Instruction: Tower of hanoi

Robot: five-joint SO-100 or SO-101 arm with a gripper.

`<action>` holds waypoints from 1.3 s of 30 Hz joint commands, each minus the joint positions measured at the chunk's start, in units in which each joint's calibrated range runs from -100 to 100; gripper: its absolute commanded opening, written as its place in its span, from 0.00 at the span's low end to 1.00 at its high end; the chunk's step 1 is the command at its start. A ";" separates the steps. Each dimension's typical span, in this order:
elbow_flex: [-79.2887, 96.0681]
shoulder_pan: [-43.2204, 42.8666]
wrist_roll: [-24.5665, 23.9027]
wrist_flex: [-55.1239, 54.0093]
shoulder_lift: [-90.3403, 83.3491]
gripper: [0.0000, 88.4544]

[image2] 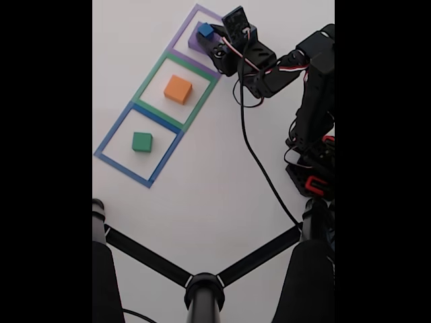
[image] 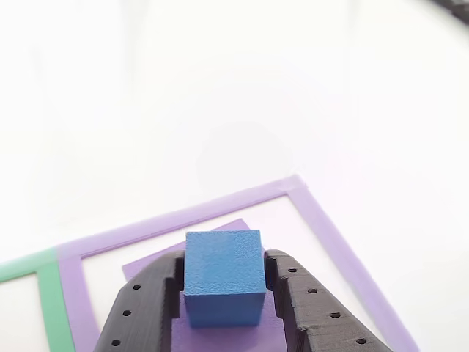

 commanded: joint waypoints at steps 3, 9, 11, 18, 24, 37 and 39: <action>-1.44 1.44 0.00 -1.84 -0.02 0.18; -1.62 1.75 0.00 -1.92 -0.02 0.25; -1.71 1.60 0.00 -2.00 -0.75 0.27; -1.89 0.22 0.00 1.89 -8.52 0.31; -3.89 -0.54 0.00 23.26 -24.14 0.23; -24.97 -5.57 0.00 92.38 -52.99 0.00; -32.24 -6.87 0.00 104.92 -54.83 0.00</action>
